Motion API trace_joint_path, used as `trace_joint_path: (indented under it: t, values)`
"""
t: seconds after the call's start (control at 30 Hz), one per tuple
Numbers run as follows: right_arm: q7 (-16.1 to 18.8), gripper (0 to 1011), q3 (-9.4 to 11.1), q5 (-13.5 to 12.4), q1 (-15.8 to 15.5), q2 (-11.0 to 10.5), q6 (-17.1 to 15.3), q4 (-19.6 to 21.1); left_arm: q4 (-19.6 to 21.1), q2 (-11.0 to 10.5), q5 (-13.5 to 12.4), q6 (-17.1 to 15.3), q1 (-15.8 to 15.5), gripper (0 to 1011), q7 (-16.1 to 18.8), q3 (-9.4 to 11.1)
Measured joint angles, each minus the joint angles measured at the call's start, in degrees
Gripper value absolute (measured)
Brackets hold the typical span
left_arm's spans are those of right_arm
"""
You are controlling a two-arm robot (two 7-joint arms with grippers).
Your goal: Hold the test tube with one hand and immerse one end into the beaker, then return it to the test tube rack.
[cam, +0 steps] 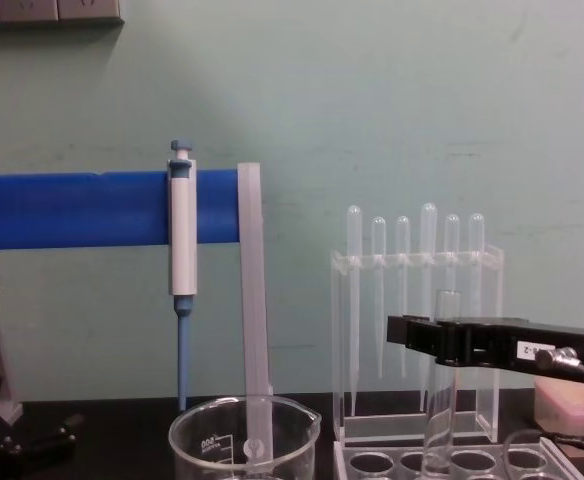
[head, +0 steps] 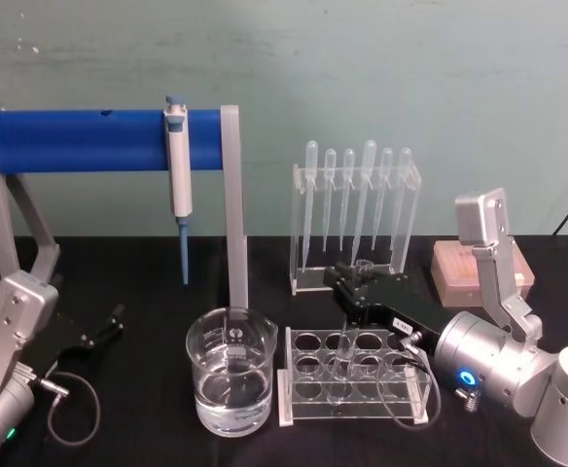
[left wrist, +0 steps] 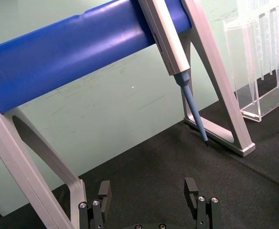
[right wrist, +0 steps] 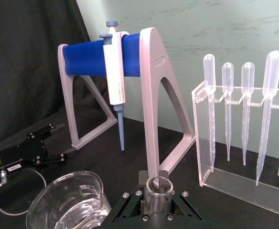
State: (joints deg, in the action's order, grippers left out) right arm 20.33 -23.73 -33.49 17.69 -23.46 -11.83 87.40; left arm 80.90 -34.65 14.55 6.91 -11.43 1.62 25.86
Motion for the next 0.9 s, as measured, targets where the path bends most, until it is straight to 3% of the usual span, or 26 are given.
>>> trace_joint_path:
  t: [0.17,0.5,0.9]
  values:
    - [-0.19,136,0.00,0.53,-0.36,-0.34,0.62,0.87,0.00,0.00,0.00,0.00,0.00,1000,0.00,0.00]
    - [-0.84,136,-0.69,6.83,-1.98,-2.52,3.95,6.29,0.00,0.00,0.00,0.00,0.00,1000,0.00,0.00]
    - [0.03,135,0.92,9.40,-2.97,-3.26,4.96,11.08,0.00,0.00,0.00,0.00,0.00,1000,0.00,0.00]
